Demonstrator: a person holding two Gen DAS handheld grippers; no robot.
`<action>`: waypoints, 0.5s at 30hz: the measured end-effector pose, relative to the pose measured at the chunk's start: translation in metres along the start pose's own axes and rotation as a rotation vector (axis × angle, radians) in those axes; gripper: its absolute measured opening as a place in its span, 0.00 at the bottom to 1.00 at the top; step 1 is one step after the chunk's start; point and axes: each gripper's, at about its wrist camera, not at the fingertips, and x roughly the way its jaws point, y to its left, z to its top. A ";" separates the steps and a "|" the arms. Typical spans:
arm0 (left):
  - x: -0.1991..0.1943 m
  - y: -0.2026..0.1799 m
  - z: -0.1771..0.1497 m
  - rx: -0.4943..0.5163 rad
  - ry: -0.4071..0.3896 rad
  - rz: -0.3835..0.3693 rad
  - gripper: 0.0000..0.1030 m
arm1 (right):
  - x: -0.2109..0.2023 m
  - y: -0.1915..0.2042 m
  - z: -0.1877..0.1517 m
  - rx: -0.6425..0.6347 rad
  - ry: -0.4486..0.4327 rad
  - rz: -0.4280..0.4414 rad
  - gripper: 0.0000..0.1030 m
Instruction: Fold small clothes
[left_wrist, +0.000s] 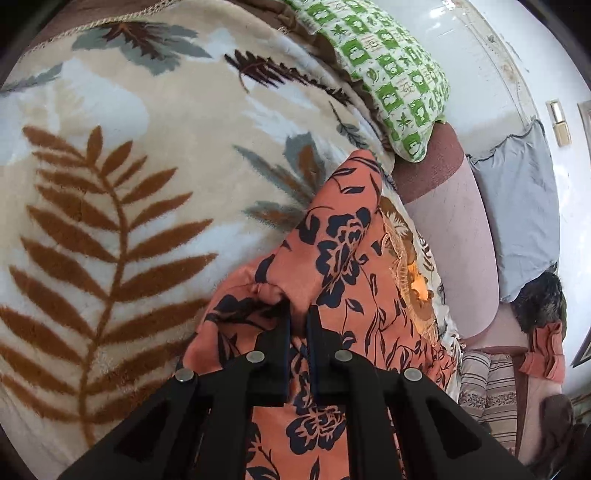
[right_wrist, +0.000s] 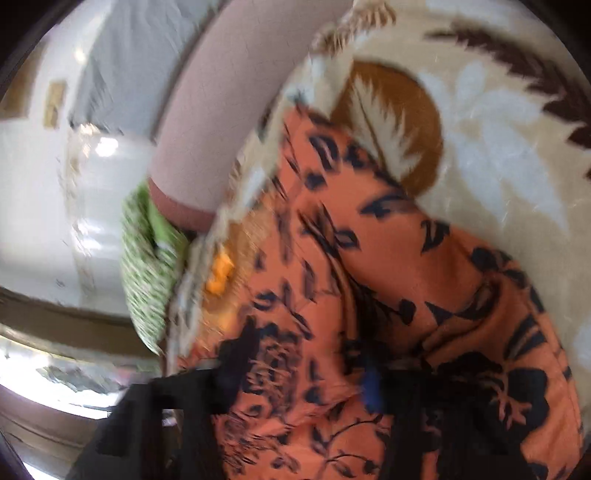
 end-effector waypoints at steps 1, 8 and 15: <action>-0.001 -0.001 -0.001 0.004 0.003 0.000 0.07 | 0.003 -0.003 -0.001 -0.008 0.005 -0.032 0.10; -0.018 -0.012 -0.013 0.070 0.013 0.064 0.07 | -0.009 0.024 -0.006 -0.181 -0.031 -0.264 0.10; -0.049 -0.029 -0.015 0.137 -0.082 0.103 0.07 | -0.058 0.024 0.009 -0.141 -0.161 -0.284 0.19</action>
